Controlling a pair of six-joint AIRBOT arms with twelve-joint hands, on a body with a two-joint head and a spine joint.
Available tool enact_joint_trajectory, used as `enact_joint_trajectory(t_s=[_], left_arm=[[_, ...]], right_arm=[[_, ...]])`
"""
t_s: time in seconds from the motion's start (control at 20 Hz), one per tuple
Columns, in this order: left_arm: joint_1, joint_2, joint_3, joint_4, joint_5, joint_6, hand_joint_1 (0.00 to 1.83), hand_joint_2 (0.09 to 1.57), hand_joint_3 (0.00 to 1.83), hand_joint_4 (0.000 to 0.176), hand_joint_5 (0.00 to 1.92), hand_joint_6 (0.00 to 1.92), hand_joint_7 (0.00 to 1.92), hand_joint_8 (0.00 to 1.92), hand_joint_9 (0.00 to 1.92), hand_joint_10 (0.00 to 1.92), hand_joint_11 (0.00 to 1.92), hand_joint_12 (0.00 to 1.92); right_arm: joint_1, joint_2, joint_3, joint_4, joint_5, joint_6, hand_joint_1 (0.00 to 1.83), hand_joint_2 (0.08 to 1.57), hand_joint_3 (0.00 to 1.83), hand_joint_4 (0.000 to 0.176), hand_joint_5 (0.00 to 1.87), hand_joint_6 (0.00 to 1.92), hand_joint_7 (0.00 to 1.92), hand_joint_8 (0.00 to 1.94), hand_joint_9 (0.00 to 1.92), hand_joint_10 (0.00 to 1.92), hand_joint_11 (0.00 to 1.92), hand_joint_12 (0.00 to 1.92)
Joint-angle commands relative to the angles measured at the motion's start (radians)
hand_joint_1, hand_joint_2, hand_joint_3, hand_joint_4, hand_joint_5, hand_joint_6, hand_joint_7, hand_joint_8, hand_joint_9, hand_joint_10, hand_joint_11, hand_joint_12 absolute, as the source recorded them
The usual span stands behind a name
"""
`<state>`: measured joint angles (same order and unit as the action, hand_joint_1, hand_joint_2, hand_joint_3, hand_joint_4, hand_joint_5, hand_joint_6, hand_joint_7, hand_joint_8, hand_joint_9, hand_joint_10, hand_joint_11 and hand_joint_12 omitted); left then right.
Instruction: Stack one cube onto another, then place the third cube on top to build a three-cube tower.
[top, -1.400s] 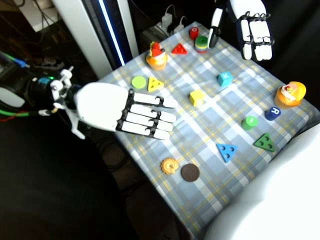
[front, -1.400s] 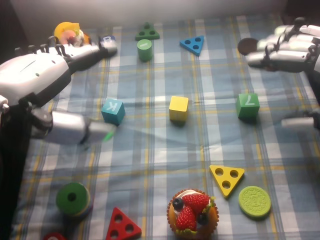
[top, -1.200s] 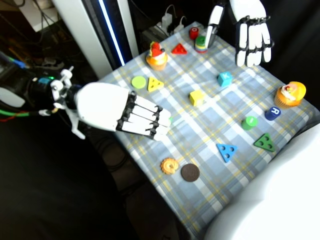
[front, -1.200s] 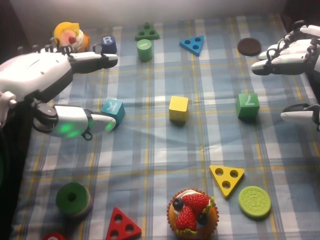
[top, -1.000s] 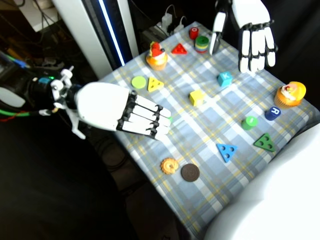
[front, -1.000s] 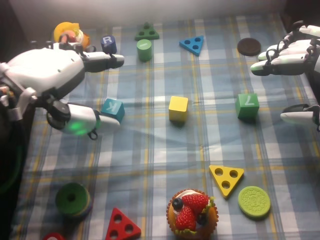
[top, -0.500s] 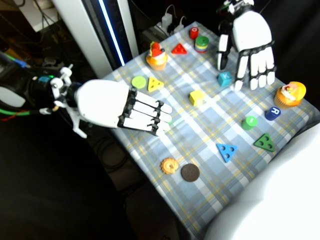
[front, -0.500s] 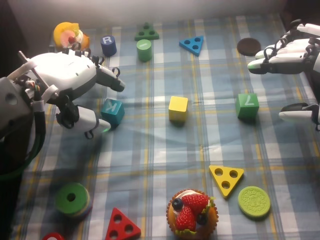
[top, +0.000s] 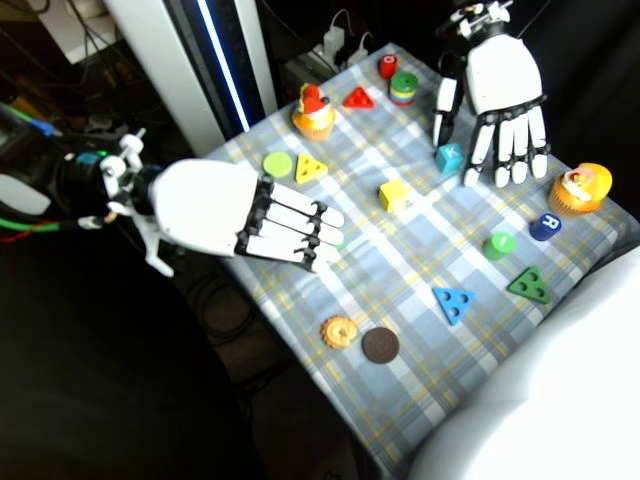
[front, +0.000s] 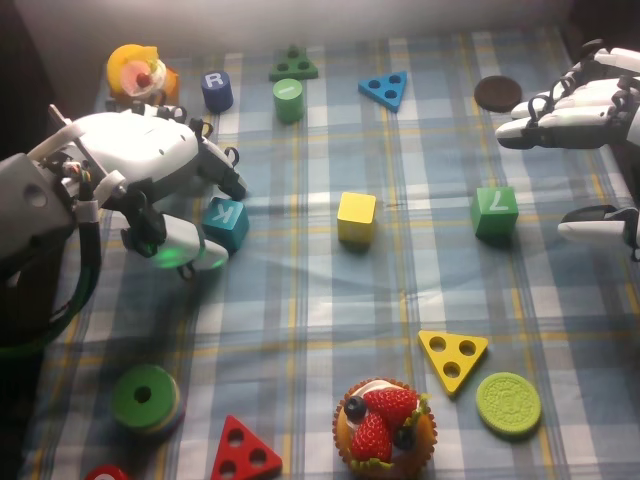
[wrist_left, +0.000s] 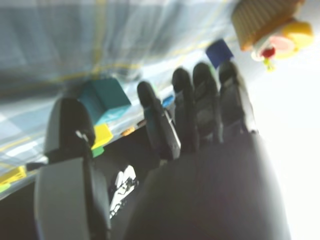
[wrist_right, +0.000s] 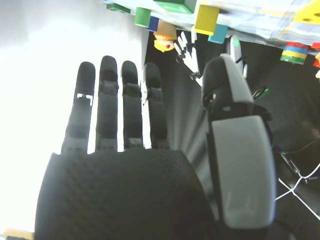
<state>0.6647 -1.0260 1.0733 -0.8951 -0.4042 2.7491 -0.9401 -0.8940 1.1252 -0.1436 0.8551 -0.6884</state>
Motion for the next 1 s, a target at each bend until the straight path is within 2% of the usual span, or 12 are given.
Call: enact_joint_trajectory(t_s=[0.0,0.1,0.25,0.3,0.35,0.45,0.5,0.65,0.7,0.75,0.8,0.95], left_arm=[[-0.012,-0.002,0.007,0.020,-0.079,0.004,0.84,1.11,0.01,0.127,0.70,0.00,0.40,0.00,0.22,0.00,0.05,0.10],[-0.012,-0.004,0.008,0.020,-0.079,0.004,0.88,1.10,0.00,0.115,0.73,0.01,0.41,0.00,0.26,0.01,0.07,0.12],[-0.015,-0.006,0.010,0.019,-0.076,0.004,0.93,1.10,0.00,0.131,0.78,0.00,0.42,0.00,0.30,0.00,0.10,0.16],[-0.016,-0.007,0.010,0.019,-0.075,0.004,0.95,1.17,0.00,0.167,0.82,0.96,0.47,0.00,0.34,0.00,0.11,0.22],[-0.017,-0.007,0.011,0.019,-0.075,0.004,0.95,1.19,0.00,0.174,0.81,1.18,0.49,0.00,0.35,0.00,0.07,0.32],[-0.017,-0.010,0.011,0.018,-0.076,0.003,0.94,1.20,0.00,0.176,0.80,1.24,0.48,0.00,0.34,0.00,0.01,0.44],[-0.017,-0.012,0.011,0.018,-0.077,0.000,0.91,1.23,0.00,0.176,0.75,1.32,0.44,0.00,0.30,0.00,0.00,0.36],[-0.017,-0.018,0.011,0.018,-0.085,-0.021,0.93,1.21,0.00,0.176,0.79,1.26,0.49,0.01,0.33,0.01,0.04,0.32],[-0.016,-0.019,0.012,0.021,-0.089,-0.040,0.92,1.22,0.01,0.176,0.76,1.31,0.43,0.02,0.25,0.02,0.01,0.17],[-0.014,-0.022,0.012,0.023,-0.098,-0.055,0.97,1.17,0.00,0.176,0.86,1.15,0.51,0.03,0.35,0.04,0.11,0.18],[-0.013,-0.026,0.011,0.023,-0.109,-0.064,0.91,1.23,0.00,0.176,0.75,1.31,0.42,0.01,0.25,0.01,0.02,0.10],[-0.019,-0.016,-0.002,0.076,-0.139,-0.149,0.95,1.18,0.00,0.176,0.83,1.20,0.57,0.01,0.40,0.02,0.11,0.15]], right_arm=[[0.014,-0.004,0.005,0.021,0.116,0.006,0.75,1.17,0.00,0.000,0.43,0.00,0.44,0.00,0.40,0.00,0.00,0.88],[0.014,-0.005,0.005,0.021,0.116,0.006,0.77,1.17,0.00,0.000,0.43,0.00,0.44,0.00,0.40,0.00,0.00,0.89],[0.014,-0.005,0.005,0.021,0.116,0.006,0.77,1.18,0.00,0.000,0.43,0.00,0.46,0.00,0.43,0.01,0.00,0.93],[0.014,-0.005,0.005,0.021,0.116,0.006,0.77,1.18,0.00,0.000,0.43,0.00,0.46,0.00,0.44,0.01,0.00,0.93],[0.014,-0.005,0.005,0.021,0.116,0.006,0.77,1.18,0.00,0.000,0.43,0.00,0.46,0.00,0.44,0.01,0.01,0.93],[0.014,-0.005,0.005,0.021,0.116,0.006,0.77,1.18,0.00,0.000,0.43,0.00,0.46,0.00,0.43,0.01,0.00,0.93],[0.014,-0.005,0.005,0.021,0.116,0.006,0.75,1.18,0.00,0.000,0.43,0.00,0.46,0.00,0.44,0.01,0.00,0.96],[0.014,-0.005,0.005,0.021,0.116,0.008,0.76,1.18,0.00,0.000,0.44,0.00,0.48,0.01,0.45,0.01,0.00,0.98],[0.014,-0.005,0.005,0.021,0.117,0.009,0.75,1.19,0.00,0.000,0.44,0.00,0.49,0.01,0.46,0.01,0.00,0.99],[0.013,-0.005,0.005,0.021,0.117,0.010,0.73,1.19,0.00,0.000,0.44,0.00,0.49,0.00,0.47,0.01,0.00,1.00],[0.013,-0.005,0.005,0.021,0.118,0.011,0.74,1.19,0.00,0.000,0.45,0.00,0.49,0.00,0.46,0.01,0.00,0.99],[0.013,-0.005,0.005,0.021,0.119,0.012,0.74,1.20,0.00,0.000,0.45,0.00,0.49,0.00,0.46,0.00,0.00,0.99]])
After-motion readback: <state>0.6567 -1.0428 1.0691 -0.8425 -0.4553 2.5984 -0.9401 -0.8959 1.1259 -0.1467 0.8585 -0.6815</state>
